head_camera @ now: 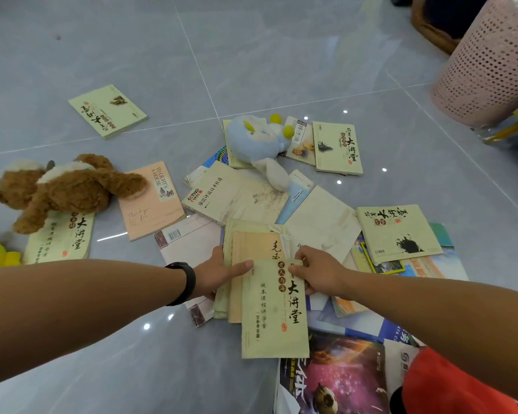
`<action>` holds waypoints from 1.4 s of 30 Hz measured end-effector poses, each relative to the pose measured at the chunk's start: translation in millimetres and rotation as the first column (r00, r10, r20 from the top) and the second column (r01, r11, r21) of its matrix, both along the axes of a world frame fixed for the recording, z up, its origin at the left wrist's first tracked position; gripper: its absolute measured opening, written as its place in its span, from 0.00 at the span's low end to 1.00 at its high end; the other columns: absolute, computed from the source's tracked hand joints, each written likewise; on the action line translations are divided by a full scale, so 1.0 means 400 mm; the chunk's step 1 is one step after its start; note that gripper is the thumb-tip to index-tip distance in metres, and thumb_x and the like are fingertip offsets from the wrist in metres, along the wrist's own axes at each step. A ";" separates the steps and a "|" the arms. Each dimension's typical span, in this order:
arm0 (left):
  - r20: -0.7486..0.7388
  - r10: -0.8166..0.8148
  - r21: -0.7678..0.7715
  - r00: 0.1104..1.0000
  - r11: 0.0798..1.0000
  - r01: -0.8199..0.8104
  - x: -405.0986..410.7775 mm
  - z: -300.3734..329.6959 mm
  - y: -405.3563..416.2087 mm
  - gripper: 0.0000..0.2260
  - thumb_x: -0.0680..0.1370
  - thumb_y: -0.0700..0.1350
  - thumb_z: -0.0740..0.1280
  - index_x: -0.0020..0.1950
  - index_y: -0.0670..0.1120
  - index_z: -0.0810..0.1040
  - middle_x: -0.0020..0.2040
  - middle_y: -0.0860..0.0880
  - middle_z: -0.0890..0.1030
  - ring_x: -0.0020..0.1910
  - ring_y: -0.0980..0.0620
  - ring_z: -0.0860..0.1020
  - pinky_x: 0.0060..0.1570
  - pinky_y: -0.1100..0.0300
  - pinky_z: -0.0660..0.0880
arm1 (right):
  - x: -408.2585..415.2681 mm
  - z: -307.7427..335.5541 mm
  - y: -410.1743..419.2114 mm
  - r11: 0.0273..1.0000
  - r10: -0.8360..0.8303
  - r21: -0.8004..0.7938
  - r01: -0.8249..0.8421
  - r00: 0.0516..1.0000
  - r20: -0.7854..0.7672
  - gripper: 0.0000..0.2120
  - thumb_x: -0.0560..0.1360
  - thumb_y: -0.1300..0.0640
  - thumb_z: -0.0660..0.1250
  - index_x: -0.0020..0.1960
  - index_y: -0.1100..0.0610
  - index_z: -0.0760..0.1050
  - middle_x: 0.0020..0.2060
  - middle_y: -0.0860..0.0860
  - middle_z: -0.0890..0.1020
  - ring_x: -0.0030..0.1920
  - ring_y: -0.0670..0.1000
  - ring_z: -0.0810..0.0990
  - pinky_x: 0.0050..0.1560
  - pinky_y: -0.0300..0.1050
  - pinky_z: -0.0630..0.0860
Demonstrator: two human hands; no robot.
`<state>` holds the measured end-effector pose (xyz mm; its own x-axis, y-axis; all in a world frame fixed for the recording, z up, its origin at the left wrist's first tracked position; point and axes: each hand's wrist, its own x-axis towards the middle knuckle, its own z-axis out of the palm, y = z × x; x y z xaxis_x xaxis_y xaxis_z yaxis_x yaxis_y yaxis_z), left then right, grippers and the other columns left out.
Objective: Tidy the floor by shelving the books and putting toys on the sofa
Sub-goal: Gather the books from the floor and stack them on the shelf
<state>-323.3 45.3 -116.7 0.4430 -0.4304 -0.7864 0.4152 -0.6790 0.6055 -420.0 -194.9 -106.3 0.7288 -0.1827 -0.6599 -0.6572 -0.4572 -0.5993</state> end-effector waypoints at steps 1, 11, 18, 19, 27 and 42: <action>-0.005 0.000 -0.006 1.000 1.000 0.000 -0.001 0.001 0.002 0.40 0.72 0.67 0.69 0.76 0.52 0.55 0.66 0.53 0.75 0.59 0.50 0.79 0.54 0.46 0.82 | 0.001 0.005 0.011 0.999 -0.029 0.038 0.027 0.999 0.033 0.06 0.81 0.54 0.67 0.49 0.54 0.70 0.47 0.58 0.82 0.45 0.59 0.85 0.43 0.49 0.84; 0.011 -0.044 0.033 0.999 0.998 0.044 -0.009 -0.028 0.010 0.33 0.77 0.45 0.74 0.72 0.50 0.55 0.58 0.50 0.81 0.51 0.50 0.84 0.39 0.56 0.83 | 0.043 0.007 0.045 0.887 0.385 -0.374 -0.272 0.883 0.270 0.08 0.82 0.49 0.63 0.59 0.50 0.76 0.51 0.48 0.75 0.50 0.48 0.75 0.52 0.46 0.72; 0.037 -0.097 0.104 0.995 0.990 0.093 -0.015 -0.036 0.013 0.30 0.78 0.48 0.72 0.71 0.50 0.55 0.56 0.51 0.81 0.48 0.54 0.82 0.31 0.62 0.79 | 0.041 0.010 0.040 0.752 0.595 -0.351 -0.558 0.803 -0.002 0.22 0.82 0.45 0.62 0.75 0.44 0.64 0.62 0.48 0.78 0.60 0.52 0.77 0.59 0.54 0.75; 0.043 -0.114 0.111 0.992 0.988 0.109 -0.011 -0.038 0.011 0.31 0.78 0.49 0.73 0.71 0.50 0.55 0.56 0.51 0.81 0.49 0.53 0.83 0.33 0.61 0.80 | 0.042 0.008 0.034 0.731 0.598 -0.392 -0.558 0.801 -0.026 0.22 0.82 0.44 0.61 0.74 0.44 0.64 0.62 0.49 0.78 0.60 0.53 0.77 0.58 0.55 0.76; 0.062 -0.130 0.189 0.990 0.975 0.116 -0.012 -0.049 -0.005 0.36 0.75 0.60 0.72 0.71 0.47 0.54 0.55 0.52 0.79 0.51 0.51 0.80 0.42 0.52 0.81 | 0.049 0.007 -0.014 0.753 0.469 -0.473 -0.458 0.877 -0.104 0.14 0.81 0.41 0.59 0.55 0.50 0.72 0.48 0.50 0.79 0.49 0.54 0.78 0.49 0.51 0.75; -0.006 0.009 0.158 1.000 0.987 -0.008 0.011 -0.079 -0.017 0.46 0.68 0.74 0.67 0.75 0.48 0.59 0.61 0.49 0.79 0.58 0.45 0.81 0.51 0.45 0.81 | 0.059 -0.016 -0.004 0.918 0.175 -0.374 -0.130 0.981 0.089 0.14 0.83 0.46 0.61 0.50 0.56 0.77 0.44 0.52 0.81 0.46 0.54 0.79 0.45 0.50 0.73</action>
<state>-318.7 38.7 -148.1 0.4406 -0.2968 -0.8472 0.4249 -0.7624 0.4881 -396.6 -196.4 -112.7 0.8354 -0.2743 -0.4762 -0.4967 -0.7477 -0.4408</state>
